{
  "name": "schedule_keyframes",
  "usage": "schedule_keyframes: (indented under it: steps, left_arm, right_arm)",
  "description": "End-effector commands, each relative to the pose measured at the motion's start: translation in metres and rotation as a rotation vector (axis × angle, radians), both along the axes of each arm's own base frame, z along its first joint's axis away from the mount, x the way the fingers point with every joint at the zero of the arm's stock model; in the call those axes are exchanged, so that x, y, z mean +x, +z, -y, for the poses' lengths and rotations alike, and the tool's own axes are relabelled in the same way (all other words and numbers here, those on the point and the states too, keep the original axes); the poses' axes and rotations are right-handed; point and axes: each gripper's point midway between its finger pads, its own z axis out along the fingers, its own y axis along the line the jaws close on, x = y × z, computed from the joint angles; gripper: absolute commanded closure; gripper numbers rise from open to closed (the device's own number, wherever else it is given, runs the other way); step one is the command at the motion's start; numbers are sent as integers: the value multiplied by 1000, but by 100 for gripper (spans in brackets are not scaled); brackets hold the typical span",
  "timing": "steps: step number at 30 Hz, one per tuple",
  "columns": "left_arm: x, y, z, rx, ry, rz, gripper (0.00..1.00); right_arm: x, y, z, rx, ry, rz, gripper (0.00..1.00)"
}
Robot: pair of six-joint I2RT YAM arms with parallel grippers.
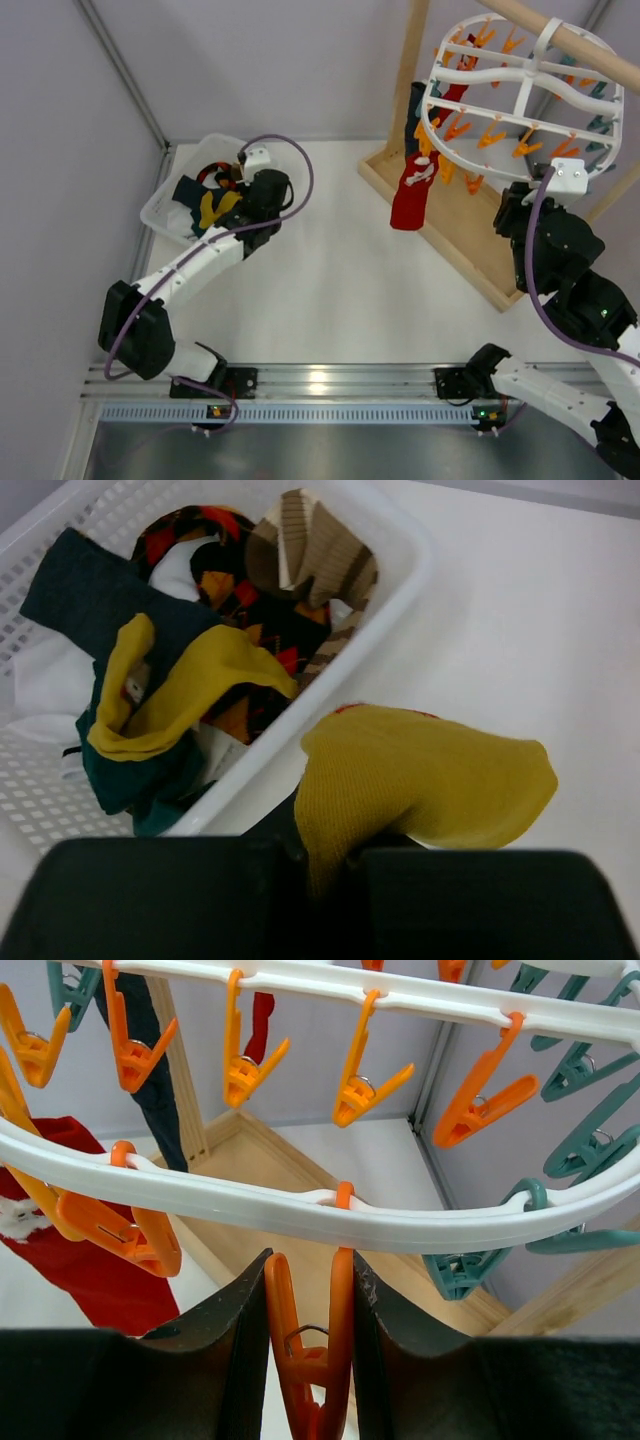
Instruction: Remove the socks clipped to the hanger
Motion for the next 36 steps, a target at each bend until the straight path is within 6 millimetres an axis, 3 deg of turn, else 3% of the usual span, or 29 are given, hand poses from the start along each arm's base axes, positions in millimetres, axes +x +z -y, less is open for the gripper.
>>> schedule_keyframes:
  steps: [1, 3, 8, 11, 17, 18, 19, 20, 21, 22, 24, 26, 27, 32, 36]
  left_arm:
    - [15, 23, -18, -99, 19, 18, 100]
    - [27, 34, -29, -103, 38, 31, 100]
    - [53, 24, -53, -107, 104, -15, 100]
    - [66, 14, -90, -133, 205, -40, 100]
    - [78, -9, -135, -158, 337, -86, 100]
    - [80, -17, -139, -163, 349, -100, 97]
    - [83, -23, -142, -173, 352, -114, 92]
    - [89, -29, -144, -214, 331, -129, 84]
    - [94, -44, -145, -226, 322, -164, 83]
    - [98, -51, -144, -244, 304, -183, 78]
    - [104, -66, -141, -284, 283, -220, 48]
    - [105, -72, -137, -305, 276, -232, 31]
    - [107, -72, -137, -310, 275, -230, 2]
    - [105, -57, -123, -364, 208, -214, 2]
    - [93, -15, -106, -391, 132, -143, 2]
  right_arm:
    - [-6, -3, 5, 45, -4, 11, 99]
    - [-6, -1, 8, 44, -20, 18, 99]
    - [1, 2, 10, 12, -61, 6, 99]
    - [3, 4, 13, 20, -78, 15, 98]
    - [14, -5, 8, 16, -58, -10, 95]
    - [18, -8, -1, 29, -11, -20, 95]
    - [22, -12, 6, 33, -32, -28, 95]
    - [28, -18, 1, 42, 6, -38, 95]
    - [32, -21, 2, 55, 11, -33, 94]
    - [35, -23, 14, 61, -27, -28, 94]
    - [39, -28, 19, 75, -46, -18, 94]
    - [41, -29, 21, 80, -50, -26, 93]
    - [41, -28, 20, 87, -48, -25, 91]
    - [41, -24, 28, 112, -65, -30, 82]
    - [41, -23, 34, 134, -77, -25, 81]
